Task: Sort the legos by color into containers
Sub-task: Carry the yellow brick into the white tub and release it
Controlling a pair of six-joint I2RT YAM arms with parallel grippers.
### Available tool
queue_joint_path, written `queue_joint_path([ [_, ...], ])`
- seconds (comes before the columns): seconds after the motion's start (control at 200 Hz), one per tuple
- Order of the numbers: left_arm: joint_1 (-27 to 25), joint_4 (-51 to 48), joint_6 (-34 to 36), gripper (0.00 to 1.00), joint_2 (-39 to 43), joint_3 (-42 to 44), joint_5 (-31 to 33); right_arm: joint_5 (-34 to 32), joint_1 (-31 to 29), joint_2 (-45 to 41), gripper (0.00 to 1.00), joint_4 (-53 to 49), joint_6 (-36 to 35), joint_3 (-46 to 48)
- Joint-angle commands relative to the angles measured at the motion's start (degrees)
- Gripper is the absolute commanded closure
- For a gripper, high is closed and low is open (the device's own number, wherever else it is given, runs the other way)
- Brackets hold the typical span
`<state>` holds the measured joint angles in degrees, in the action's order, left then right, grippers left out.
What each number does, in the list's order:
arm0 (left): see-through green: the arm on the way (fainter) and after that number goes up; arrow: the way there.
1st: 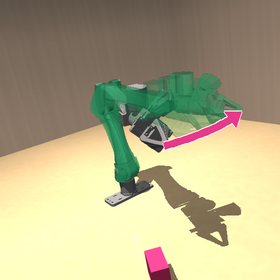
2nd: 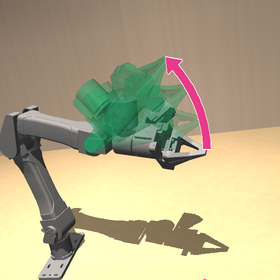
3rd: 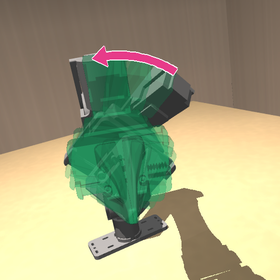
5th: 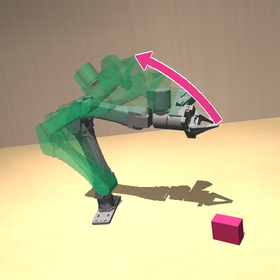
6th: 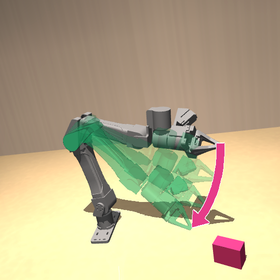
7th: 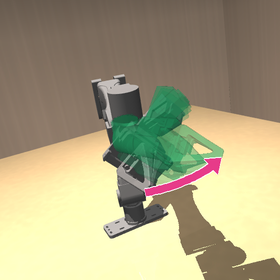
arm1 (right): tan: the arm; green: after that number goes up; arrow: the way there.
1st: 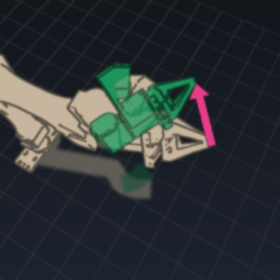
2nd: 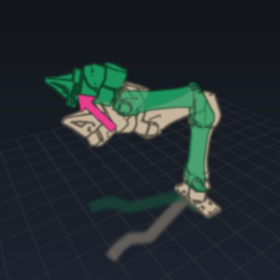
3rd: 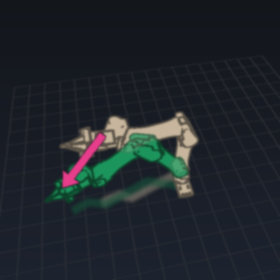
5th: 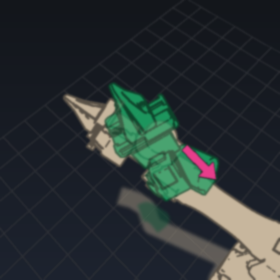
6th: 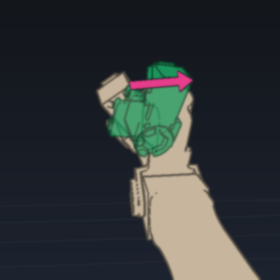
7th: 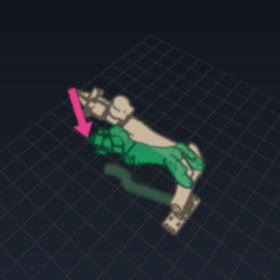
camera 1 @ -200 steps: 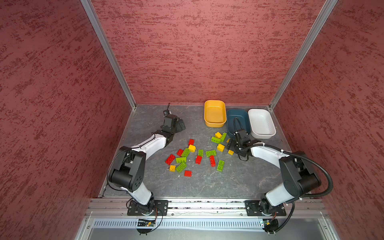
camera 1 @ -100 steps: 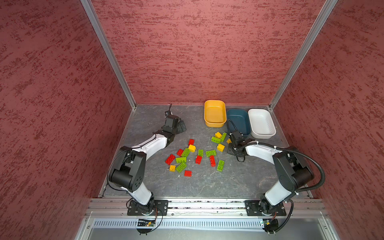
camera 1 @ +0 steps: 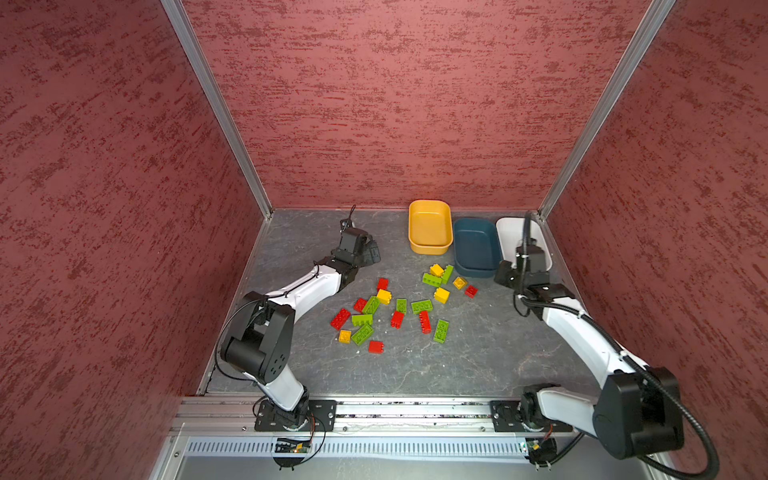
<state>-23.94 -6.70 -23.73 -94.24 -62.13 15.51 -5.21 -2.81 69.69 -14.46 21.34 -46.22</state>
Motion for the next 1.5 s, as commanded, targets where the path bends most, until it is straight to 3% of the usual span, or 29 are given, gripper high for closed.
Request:
queue_joint_path([
  [0.0, -1.6, -1.6, -1.1, 0.01, -1.5, -2.3, 1.1, 8.1, 7.4, 2.9, 0.75, 7.5, -3.1, -0.8],
  [0.105, -2.5, -3.1, -1.7, 0.01, -2.2, -3.5, -1.3, 12.7, 13.4, 10.1, 0.75, 7.5, -5.1, -6.4],
  [0.386, -3.6, -4.8, -2.6, 0.00, -1.3, -1.3, -2.3, 3.8, 15.4, 35.6, 0.73, -7.8, -20.4, -30.8],
  [0.541, -3.7, -5.0, -3.4, 0.00, -1.1, -0.7, -2.2, 4.3, 15.3, 44.6, 0.69, -13.5, -20.9, -41.7],
  [0.771, -3.8, -6.1, -3.0, 0.01, -2.4, -2.6, -3.6, 4.2, 15.3, 51.6, 0.57, -17.7, -17.2, -49.5],
  [1.077, -3.8, -6.2, -3.5, 0.01, -3.1, -2.6, -3.8, 4.8, 15.2, 45.7, 0.42, -18.3, -16.9, -46.2],
  [1.132, -3.8, -6.1, -3.5, 0.00, -3.2, -3.0, -4.0, 4.7, 15.0, 43.3, 0.35, -17.8, -16.6, -44.5],
  [1.398, -3.8, -6.7, -2.3, 0.01, -4.5, -4.9, -5.8, 11.3, 14.1, 26.3, 0.18, -10.5, -9.9, -27.6],
  [1.433, -4.0, -7.1, -2.3, 0.01, -4.9, -5.4, -6.1, 12.1, 13.7, 23.8, 0.12, -9.8, -8.4, -25.2],
  [1.453, -4.0, -7.3, -2.3, 0.00, -5.2, -5.8, -6.1, 12.5, 13.4, 22.4, 0.02, -9.2, -7.5, -23.7],
  [1.498, -4.1, -7.7, -2.1, 0.01, -5.7, -6.4, -6.2, 13.4, 12.8, 19.1, 0.01, -7.7, -5.6, -20.2],
])
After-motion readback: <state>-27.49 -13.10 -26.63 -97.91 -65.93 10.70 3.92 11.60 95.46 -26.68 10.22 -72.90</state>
